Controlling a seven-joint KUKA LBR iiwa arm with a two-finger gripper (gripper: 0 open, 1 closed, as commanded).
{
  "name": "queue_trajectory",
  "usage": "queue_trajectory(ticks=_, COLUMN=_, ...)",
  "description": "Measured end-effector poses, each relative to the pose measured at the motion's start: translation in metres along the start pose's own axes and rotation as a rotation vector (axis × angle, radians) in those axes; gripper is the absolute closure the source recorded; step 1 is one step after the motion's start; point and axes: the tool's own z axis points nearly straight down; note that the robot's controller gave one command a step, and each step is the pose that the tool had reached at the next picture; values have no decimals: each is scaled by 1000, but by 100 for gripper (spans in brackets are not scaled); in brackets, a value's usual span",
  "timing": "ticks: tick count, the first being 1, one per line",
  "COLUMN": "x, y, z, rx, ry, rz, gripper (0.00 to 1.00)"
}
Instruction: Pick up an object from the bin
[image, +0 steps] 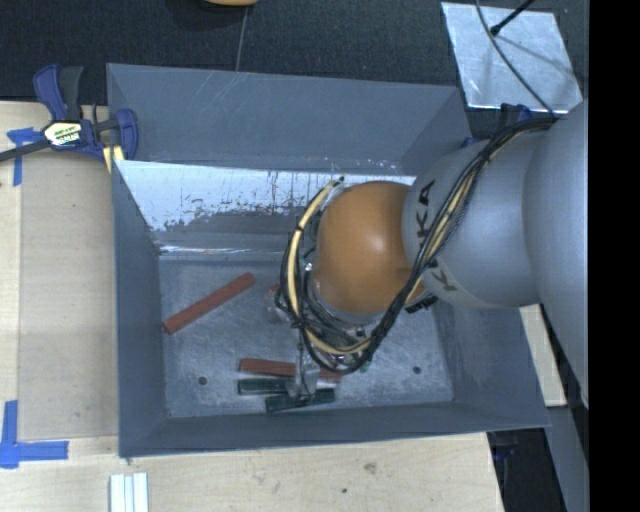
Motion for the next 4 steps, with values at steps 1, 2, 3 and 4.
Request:
queue_trajectory(ticks=1, x=1, y=2, z=25, rx=0, ry=-4, rz=72, gripper=0)
queue_trajectory(ticks=2, x=13, y=4, z=40, rx=-2, ry=-5, rz=156, gripper=100)
queue_trajectory(ticks=3, x=13, y=4, z=40, rx=-2, ry=-5, rz=156, gripper=100)
queue_trajectory(ticks=4, x=14, y=4, z=36, rx=-2, ry=-4, rz=156, gripper=100)
